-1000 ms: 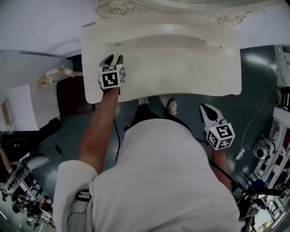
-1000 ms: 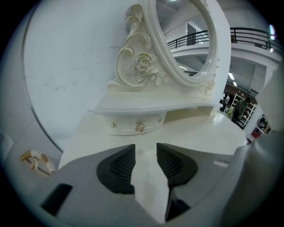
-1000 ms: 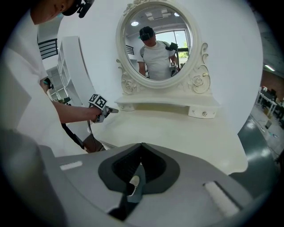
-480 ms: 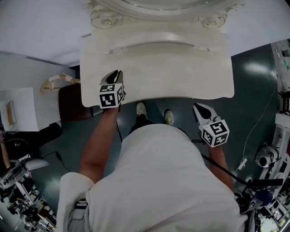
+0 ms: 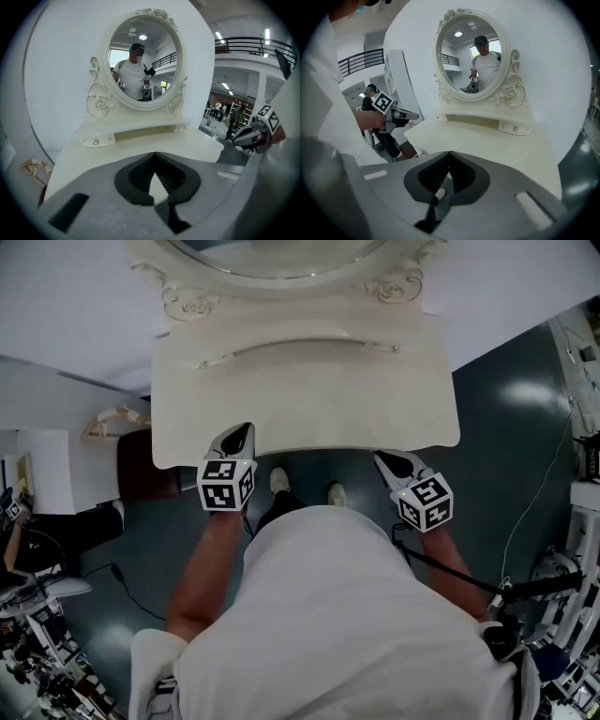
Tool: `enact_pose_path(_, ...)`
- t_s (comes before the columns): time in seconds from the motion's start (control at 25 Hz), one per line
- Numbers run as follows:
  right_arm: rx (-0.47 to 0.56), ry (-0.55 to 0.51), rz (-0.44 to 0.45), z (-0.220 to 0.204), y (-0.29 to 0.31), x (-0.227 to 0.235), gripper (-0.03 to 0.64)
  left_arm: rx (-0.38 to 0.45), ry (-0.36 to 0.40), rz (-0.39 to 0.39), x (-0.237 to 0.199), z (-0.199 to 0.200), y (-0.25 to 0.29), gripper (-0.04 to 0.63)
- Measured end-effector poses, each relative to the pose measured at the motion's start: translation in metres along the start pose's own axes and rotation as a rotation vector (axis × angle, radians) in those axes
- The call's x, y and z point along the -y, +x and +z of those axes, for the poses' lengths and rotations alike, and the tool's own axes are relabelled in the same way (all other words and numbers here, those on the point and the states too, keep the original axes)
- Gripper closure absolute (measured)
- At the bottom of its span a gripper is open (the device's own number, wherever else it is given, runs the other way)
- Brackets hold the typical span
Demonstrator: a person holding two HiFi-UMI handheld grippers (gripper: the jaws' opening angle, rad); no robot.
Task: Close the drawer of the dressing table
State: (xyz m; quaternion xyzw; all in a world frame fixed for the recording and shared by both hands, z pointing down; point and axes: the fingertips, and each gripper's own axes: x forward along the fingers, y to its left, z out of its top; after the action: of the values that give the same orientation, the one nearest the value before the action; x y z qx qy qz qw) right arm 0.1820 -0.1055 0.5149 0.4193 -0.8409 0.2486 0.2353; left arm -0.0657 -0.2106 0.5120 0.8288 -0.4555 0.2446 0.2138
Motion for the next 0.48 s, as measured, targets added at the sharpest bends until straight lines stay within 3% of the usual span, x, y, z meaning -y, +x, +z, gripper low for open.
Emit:
enact_pose_path(0.12, 0.005, -0.023, 0.034, -0.004, -0.006, 0.007, 0.617, 0.005, 0.043, -0.059, 0.046, -0.003, -0.01, 0.592)
enact_pose_path(0.28, 0.005, -0.055, 0.081, -0.014, -0.013, 0.01, 0.617, 0.02, 0.11, -0.201, 0.117, -0.015, -0.025, 0.592)
enact_pose_path(0.48, -0.003, -0.099, 0.132, -0.029, -0.041, 0.002, 0.617, 0.02, 0.074, -0.273, 0.185, -0.031, -0.056, 0.592)
